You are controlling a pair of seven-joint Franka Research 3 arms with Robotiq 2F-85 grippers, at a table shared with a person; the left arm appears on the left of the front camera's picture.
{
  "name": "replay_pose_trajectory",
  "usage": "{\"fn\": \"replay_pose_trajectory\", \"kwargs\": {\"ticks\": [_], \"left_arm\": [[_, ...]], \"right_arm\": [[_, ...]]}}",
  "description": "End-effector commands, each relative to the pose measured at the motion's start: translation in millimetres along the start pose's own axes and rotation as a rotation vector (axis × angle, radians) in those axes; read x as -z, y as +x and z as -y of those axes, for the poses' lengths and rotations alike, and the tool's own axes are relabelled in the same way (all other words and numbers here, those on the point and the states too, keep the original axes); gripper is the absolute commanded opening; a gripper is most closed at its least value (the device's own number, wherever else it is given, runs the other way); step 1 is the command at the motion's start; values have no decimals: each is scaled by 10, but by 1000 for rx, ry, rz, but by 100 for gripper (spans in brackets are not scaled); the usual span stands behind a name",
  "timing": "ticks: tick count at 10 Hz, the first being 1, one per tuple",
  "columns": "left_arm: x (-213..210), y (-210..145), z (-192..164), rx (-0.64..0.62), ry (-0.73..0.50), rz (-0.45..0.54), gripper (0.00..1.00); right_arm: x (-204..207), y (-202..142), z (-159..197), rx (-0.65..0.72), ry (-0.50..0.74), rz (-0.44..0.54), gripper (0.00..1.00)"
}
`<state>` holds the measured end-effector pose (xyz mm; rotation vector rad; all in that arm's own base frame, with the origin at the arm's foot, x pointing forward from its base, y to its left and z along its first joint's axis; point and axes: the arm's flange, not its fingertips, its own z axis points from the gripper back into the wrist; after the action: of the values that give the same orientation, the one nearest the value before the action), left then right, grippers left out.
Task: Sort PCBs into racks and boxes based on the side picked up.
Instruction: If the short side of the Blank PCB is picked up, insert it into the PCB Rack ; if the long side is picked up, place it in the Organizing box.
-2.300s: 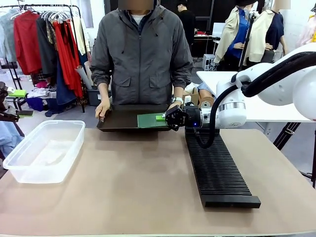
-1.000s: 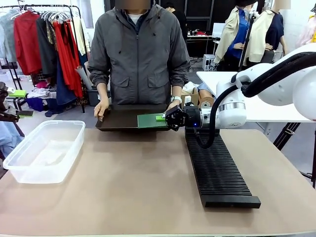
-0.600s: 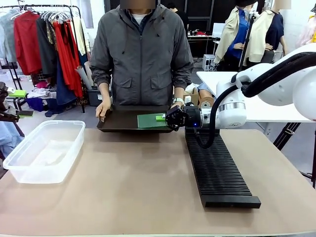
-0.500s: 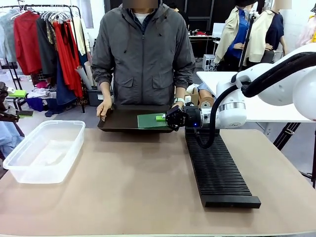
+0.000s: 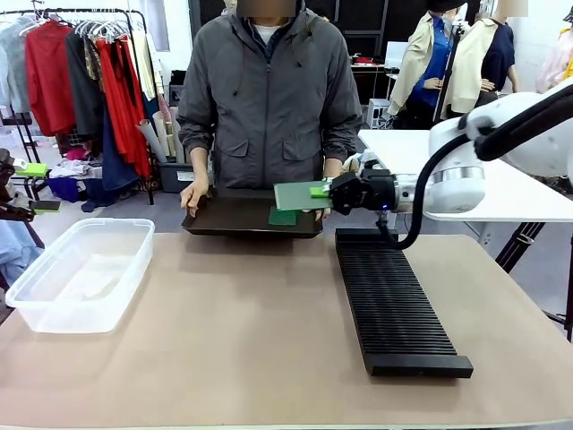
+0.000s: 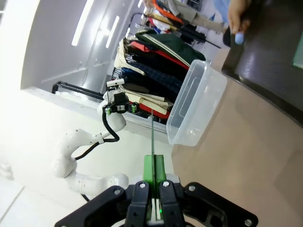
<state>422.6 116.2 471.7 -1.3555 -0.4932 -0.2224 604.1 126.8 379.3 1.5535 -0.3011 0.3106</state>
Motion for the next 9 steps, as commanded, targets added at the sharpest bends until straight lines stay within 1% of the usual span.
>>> {"fn": "replay_pose_trajectory", "kwargs": {"ticks": [1,3,4,6,7,9], "left_arm": [[-8,-2,15,3,-2,0,100],[-8,-2,15,3,-2,0,100],[-8,-2,15,3,-2,0,100],[-8,-2,15,3,-2,0,100],[-8,-2,15,3,-2,0,100],[-8,-2,15,3,-2,0,100]], "right_arm": [[-273,-75,-40,-131,-7,16,0],[-572,-10,22,-345,4,23,0],[-742,26,63,-423,15,15,0],[-996,27,74,-585,90,9,0],[-1113,10,84,-656,71,-8,0],[-1406,48,122,-731,63,13,0]]}}
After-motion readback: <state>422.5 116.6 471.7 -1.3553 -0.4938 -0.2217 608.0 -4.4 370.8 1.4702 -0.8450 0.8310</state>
